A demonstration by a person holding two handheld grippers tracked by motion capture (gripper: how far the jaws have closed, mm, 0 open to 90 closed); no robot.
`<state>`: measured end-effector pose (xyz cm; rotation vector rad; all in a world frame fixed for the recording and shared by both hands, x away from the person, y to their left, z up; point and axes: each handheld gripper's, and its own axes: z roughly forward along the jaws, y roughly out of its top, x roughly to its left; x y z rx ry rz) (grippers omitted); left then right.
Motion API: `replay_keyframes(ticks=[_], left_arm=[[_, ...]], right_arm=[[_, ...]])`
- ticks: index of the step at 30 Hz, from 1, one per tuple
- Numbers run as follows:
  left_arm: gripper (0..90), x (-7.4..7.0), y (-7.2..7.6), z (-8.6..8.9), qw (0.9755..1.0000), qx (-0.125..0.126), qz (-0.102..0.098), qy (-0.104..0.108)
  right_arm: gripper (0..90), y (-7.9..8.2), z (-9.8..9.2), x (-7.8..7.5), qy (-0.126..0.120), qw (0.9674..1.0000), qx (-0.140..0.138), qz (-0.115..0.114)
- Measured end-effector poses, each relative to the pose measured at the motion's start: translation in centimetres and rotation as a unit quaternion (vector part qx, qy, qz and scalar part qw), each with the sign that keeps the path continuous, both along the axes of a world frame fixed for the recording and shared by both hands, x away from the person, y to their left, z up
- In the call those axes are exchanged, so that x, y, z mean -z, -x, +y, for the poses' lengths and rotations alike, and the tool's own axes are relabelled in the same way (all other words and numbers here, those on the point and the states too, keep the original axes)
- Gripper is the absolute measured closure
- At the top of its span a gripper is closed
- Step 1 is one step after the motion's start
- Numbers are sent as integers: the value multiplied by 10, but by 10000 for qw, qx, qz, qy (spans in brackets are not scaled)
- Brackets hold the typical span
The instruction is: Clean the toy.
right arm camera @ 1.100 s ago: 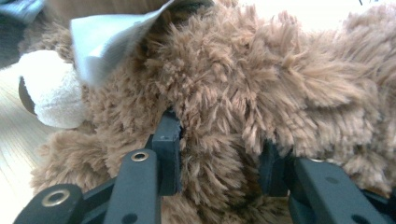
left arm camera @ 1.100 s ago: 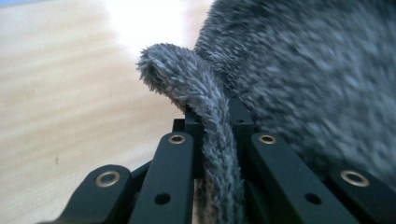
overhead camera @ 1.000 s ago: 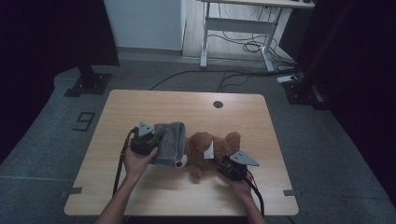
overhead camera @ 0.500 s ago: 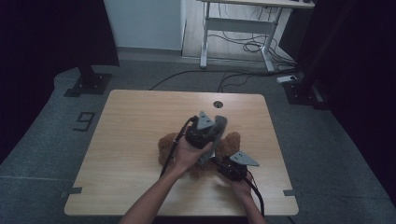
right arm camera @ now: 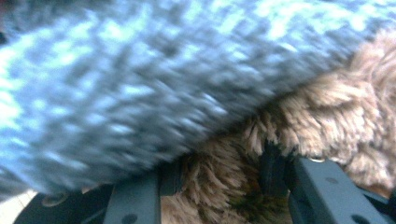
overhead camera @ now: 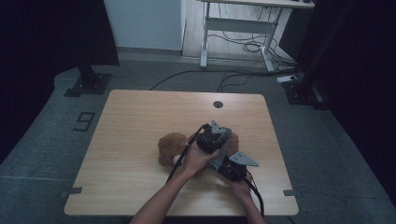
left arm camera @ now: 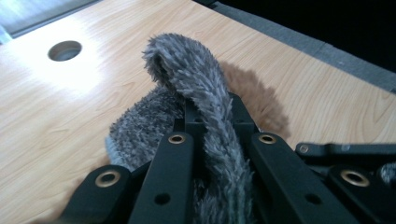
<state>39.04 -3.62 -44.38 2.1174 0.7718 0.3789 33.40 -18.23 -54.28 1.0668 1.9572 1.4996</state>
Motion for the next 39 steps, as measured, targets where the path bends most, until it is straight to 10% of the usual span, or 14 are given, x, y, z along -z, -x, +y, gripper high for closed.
replay_keyframes(ticks=[18,24,26,34,39], left_arm=[[830,-5,29,128,9973,-611,-389,126],[830,4,18,168,9929,-1182,-136,32],[829,13,16,183,9921,-1194,74,372],[829,11,19,204,9878,-1559,-53,-6],[829,5,16,211,9863,-1615,122,302]], right_arm=[[587,1,3,0,-4,10000,15,-40],[588,1,2,1,-25,10000,34,-36],[587,0,1,1,-41,10000,10,-36],[587,1,2,1,-40,10000,39,-39],[588,-1,1,1,-83,10000,46,-18]])
